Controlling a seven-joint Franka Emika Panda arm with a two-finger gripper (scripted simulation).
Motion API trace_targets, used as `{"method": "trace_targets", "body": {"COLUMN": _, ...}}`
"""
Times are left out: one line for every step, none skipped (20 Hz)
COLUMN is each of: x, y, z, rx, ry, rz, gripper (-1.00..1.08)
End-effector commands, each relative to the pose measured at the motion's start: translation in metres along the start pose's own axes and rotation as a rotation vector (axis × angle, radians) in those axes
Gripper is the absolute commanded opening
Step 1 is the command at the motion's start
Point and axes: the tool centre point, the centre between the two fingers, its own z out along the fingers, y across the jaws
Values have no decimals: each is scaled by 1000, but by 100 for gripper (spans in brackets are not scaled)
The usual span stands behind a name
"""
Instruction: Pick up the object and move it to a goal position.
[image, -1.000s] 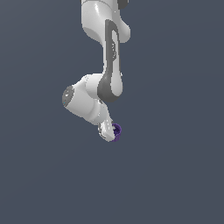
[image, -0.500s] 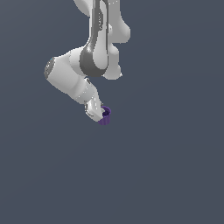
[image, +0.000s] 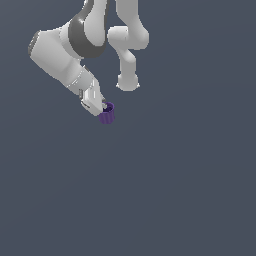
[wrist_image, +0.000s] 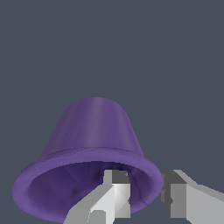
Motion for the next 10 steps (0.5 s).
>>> {"method": "trace_targets", "body": {"x": -1, "y": 12, "z": -14, "rx": -1, "ry": 1, "rz": -1, "gripper": -100}}
{"method": "trace_targets", "body": {"x": -1, "y": 16, "z": -19, "rx": -1, "ry": 1, "rz": -1, "gripper": -100}}
{"method": "trace_targets", "body": {"x": -1, "y": 19, "z": -23, "rx": -1, "ry": 1, "rz": -1, "gripper": -100}}
{"method": "trace_targets", "body": {"x": -1, "y": 22, "z": -27, "rx": -1, "ry": 1, "rz": -1, "gripper": -100}}
{"method": "trace_targets", "body": {"x": -1, "y": 24, "z": -30, "rx": -1, "ry": 2, "rz": -1, "gripper": -100}}
{"method": "trace_targets", "body": {"x": -1, "y": 26, "z": -33, "rx": -1, "ry": 2, "rz": -1, "gripper": -100}}
{"method": "trace_targets", "body": {"x": -1, "y": 27, "z": -35, "rx": -1, "ry": 2, "rz": -2, "gripper": -100}}
{"method": "trace_targets", "body": {"x": -1, "y": 28, "z": -36, "rx": -1, "ry": 2, "rz": -2, "gripper": -100}}
{"method": "trace_targets", "body": {"x": -1, "y": 28, "z": -37, "rx": -1, "ry": 2, "rz": -2, "gripper": -100}}
{"method": "trace_targets", "body": {"x": -1, "y": 29, "z": -37, "rx": -1, "ry": 2, "rz": -2, "gripper": -100}}
